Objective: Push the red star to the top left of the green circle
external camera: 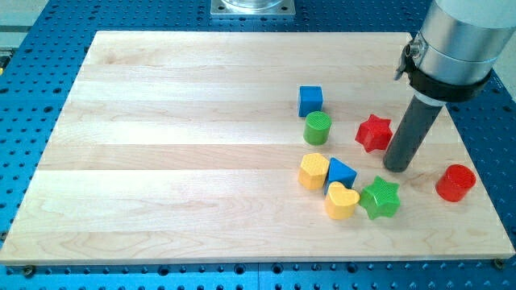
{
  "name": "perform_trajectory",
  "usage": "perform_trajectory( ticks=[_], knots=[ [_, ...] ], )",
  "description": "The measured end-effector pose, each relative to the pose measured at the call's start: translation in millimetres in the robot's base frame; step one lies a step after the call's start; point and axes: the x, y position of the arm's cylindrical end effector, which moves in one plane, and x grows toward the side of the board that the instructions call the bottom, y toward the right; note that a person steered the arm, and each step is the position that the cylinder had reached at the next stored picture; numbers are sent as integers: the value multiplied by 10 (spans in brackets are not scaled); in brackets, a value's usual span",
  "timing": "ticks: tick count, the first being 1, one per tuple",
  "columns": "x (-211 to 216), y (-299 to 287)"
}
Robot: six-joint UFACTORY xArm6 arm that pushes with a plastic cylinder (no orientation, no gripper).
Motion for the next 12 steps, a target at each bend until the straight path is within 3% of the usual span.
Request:
perform_trajectory(
  ticks=[2, 4, 5, 8, 11, 12],
  knots=[
    [-372, 24],
    [-469, 29],
    [-495, -500],
    [-495, -361],
    [-711, -1483],
    [-739, -830]
  ],
)
